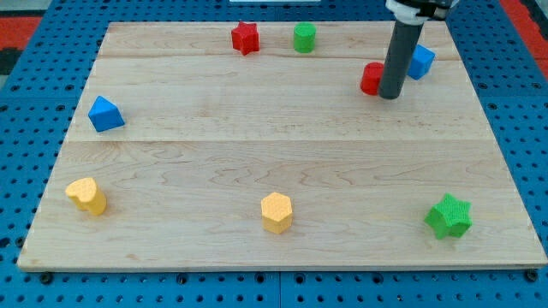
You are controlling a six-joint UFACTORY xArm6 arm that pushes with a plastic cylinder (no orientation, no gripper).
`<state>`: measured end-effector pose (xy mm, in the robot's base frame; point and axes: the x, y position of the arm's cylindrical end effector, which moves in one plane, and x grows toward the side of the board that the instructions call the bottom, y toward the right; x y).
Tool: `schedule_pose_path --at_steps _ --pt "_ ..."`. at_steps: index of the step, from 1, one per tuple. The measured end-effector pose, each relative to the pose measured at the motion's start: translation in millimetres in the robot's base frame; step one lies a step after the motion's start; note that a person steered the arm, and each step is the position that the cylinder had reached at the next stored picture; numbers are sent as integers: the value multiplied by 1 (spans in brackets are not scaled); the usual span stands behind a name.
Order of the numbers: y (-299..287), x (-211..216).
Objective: Put the red circle on the right side of green circle
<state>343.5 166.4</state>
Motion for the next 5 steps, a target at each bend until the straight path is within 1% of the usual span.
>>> schedule_pose_path --at_steps 1,2,3,4,5 --pt "-26 -67" --pt "-13 -56" --pt "-32 -42" --pt "-70 -48" --pt "-54 -75"
